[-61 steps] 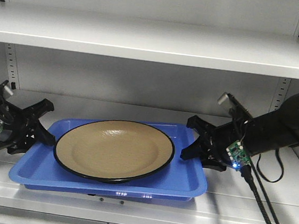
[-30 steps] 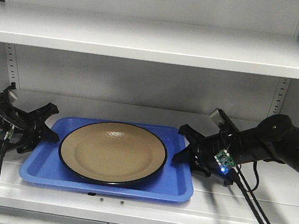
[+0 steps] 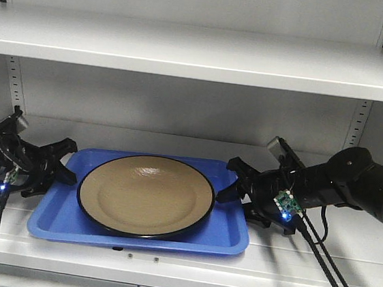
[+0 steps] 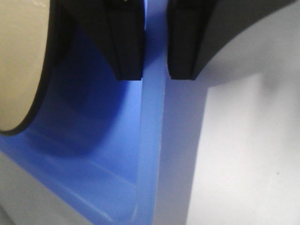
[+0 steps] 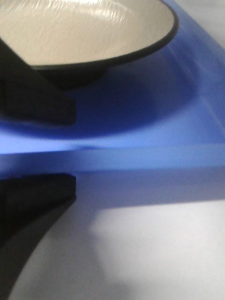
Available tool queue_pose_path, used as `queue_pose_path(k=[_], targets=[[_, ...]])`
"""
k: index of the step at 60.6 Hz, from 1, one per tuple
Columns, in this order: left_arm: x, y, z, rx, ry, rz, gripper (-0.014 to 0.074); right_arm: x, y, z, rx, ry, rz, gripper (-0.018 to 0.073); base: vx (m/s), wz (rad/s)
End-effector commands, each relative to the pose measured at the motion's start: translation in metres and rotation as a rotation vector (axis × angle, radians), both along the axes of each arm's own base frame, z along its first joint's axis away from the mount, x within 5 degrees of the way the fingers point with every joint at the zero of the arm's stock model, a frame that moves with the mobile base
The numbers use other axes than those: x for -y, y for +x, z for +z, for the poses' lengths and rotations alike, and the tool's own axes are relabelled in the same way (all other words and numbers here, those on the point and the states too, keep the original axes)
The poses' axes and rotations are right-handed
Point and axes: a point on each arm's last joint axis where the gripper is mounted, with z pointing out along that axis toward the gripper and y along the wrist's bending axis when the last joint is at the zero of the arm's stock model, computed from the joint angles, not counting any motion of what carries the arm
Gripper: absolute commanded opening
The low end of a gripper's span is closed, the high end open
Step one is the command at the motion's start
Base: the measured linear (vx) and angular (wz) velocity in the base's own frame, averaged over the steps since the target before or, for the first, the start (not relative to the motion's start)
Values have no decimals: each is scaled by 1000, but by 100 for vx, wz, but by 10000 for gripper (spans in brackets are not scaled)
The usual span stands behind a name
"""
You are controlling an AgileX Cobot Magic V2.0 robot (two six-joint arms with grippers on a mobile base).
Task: Place disk in tray to left cabinet
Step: 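Push the held tray forward and lower it onto the cabinet shelf, then open both grippers to release the tray's short edges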
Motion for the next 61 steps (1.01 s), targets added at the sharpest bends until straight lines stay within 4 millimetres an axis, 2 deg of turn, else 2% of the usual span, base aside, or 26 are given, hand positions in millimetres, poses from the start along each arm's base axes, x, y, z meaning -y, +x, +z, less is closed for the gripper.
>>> queue_pose_path(k=[1, 14, 21, 31, 61], targets=[[2, -5, 39, 143, -15, 18, 327, 2, -3, 36, 110, 29, -30, 375, 0, 0], [-2, -3, 42, 179, -7, 51, 412, 6, -6, 47, 165, -27, -41, 359, 0, 0], [-7, -4, 51, 219, -5, 83, 412, 11, -8, 57, 215, -58, -69, 344, 0, 0], [-11, -9, 61, 241, -5, 91, 412, 11, -9, 59, 221, -57, -71, 340, 0, 0], [-9, -10, 58, 216, -9, 68, 412, 9, -9, 58, 216, -57, -65, 340, 0, 0]])
